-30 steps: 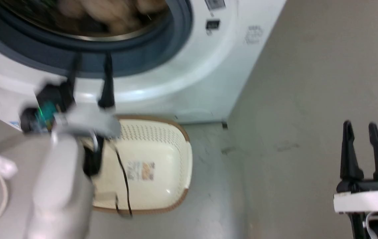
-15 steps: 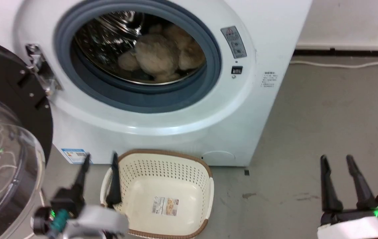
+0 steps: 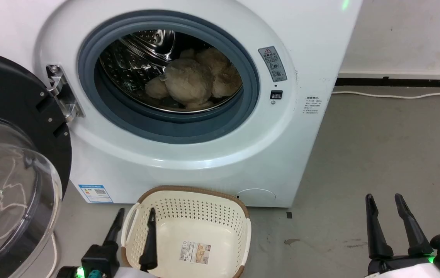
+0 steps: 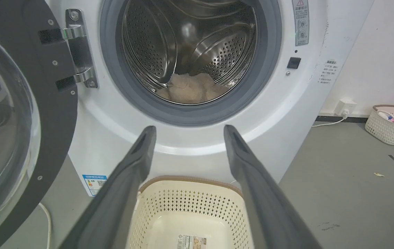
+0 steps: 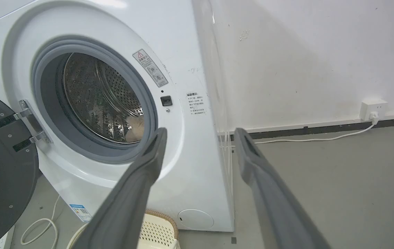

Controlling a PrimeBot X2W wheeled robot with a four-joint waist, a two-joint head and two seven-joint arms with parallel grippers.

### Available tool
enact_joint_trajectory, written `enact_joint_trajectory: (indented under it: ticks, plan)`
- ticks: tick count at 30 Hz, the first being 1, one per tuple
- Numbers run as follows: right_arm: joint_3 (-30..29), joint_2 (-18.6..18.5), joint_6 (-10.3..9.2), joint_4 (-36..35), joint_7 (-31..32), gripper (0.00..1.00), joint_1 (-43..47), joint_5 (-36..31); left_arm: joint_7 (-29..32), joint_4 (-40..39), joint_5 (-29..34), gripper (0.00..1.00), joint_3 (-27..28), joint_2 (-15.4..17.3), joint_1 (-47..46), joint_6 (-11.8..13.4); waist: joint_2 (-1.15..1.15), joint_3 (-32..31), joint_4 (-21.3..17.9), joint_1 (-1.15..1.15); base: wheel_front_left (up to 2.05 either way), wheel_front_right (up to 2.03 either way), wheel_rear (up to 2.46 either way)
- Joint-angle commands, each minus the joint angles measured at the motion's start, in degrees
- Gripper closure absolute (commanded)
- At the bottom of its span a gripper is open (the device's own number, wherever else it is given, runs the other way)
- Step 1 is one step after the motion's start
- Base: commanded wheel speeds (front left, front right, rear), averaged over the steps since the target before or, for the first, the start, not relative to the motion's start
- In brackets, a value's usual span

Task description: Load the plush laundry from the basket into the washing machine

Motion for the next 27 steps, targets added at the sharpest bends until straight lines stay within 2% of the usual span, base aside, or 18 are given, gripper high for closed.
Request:
enact_joint_trajectory:
  ticks: [1, 6, 7, 27]
  plan:
    - [0.24, 0.2, 0.05, 0.02, -0.24, 0.0, 0.57, -0.09, -0.31, 0.1, 0.4, 0.0, 0.48, -0.18, 0.73, 0.65, 0.0, -0.12, 0.18, 0.0, 0.0, 0.0, 0.0]
    - [0.97, 0.21, 0.05, 0.19, -0.24, 0.0, 0.74, 0.14, -0.31, 1.39, 1.45, 0.0, 0.74, -0.11, 1.12, 1.32, 0.0, -0.37, 0.81, 0.0, 0.0, 0.0, 0.0]
    - [0.92, 0.01, 0.0, 0.07, 0.01, 1.0, 0.02, 0.08, 0.01, 1.38, 1.26, 1.0, 0.59, -0.02, 0.38, 1.13, 0.0, -0.37, 0.81, 0.0, 0.0, 0.0, 0.0]
    - [1.03, 0.04, 0.01, 0.1, 2.02, 1.0, -0.68, -1.99, 2.02, 0.26, 2.19, 1.0, 1.32, -0.14, 0.03, 0.71, 0.0, -0.54, 1.01, 0.0, 0.0, 0.0, 0.0]
